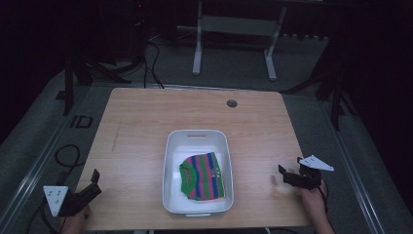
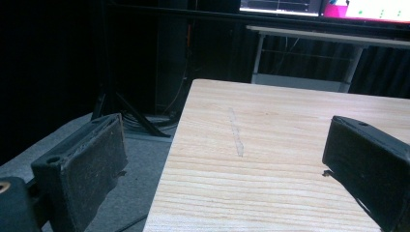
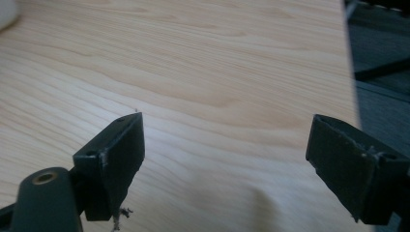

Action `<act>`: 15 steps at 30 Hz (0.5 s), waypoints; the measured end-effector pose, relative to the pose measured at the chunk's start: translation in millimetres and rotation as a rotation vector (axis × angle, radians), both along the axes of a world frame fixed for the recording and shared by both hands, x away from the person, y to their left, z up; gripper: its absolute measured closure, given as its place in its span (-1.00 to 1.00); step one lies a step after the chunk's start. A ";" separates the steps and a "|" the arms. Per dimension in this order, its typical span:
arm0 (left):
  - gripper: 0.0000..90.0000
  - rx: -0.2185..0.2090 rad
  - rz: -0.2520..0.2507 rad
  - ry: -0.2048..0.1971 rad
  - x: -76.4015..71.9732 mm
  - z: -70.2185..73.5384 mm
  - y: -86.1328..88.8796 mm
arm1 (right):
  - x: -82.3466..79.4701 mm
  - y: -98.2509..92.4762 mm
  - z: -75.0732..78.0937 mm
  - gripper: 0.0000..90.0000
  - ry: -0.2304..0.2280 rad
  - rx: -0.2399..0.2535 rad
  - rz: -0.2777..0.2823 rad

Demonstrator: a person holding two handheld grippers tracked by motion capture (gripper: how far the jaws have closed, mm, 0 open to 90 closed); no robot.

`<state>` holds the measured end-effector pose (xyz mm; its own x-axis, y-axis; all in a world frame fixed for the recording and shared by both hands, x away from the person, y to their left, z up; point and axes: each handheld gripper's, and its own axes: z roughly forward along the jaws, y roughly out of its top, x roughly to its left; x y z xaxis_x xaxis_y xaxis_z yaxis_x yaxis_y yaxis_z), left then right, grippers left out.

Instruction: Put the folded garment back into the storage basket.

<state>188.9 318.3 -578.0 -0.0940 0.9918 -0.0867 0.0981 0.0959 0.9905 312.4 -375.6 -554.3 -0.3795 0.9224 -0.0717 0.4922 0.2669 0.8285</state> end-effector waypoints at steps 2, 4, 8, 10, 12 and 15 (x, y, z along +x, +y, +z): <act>-0.95 0.002 0.000 0.000 0.0 0.0 -0.1 | -3.7 -4.3 -1.0 -0.70 -0.010 0.000 -0.020; -0.95 0.001 0.000 -0.001 0.0 0.0 -0.1 | -7.0 -8.8 -2.8 -0.70 -0.014 -0.003 -0.047; -0.95 0.000 0.000 -0.003 -0.1 -0.1 0.0 | -12.9 -16.6 -2.7 -0.70 -0.019 0.024 -0.085; -0.95 -0.001 0.000 -0.004 -0.1 -0.1 0.0 | -16.8 -19.2 -3.8 -0.70 -0.030 0.030 -0.099; -0.95 -0.001 0.000 -0.004 -0.1 -0.1 0.1 | -19.6 -21.3 -5.6 -0.70 -0.032 0.022 -0.108; -0.95 -0.001 0.000 -0.004 -0.1 -0.1 0.1 | -21.1 -22.1 -5.9 -0.70 -0.038 0.022 -0.116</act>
<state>188.8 318.3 -578.1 -0.0938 0.9917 -0.0880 0.0944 0.0969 0.9908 291.3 -397.7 -560.2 -0.2673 0.9615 -0.0634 0.4870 0.1916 0.8521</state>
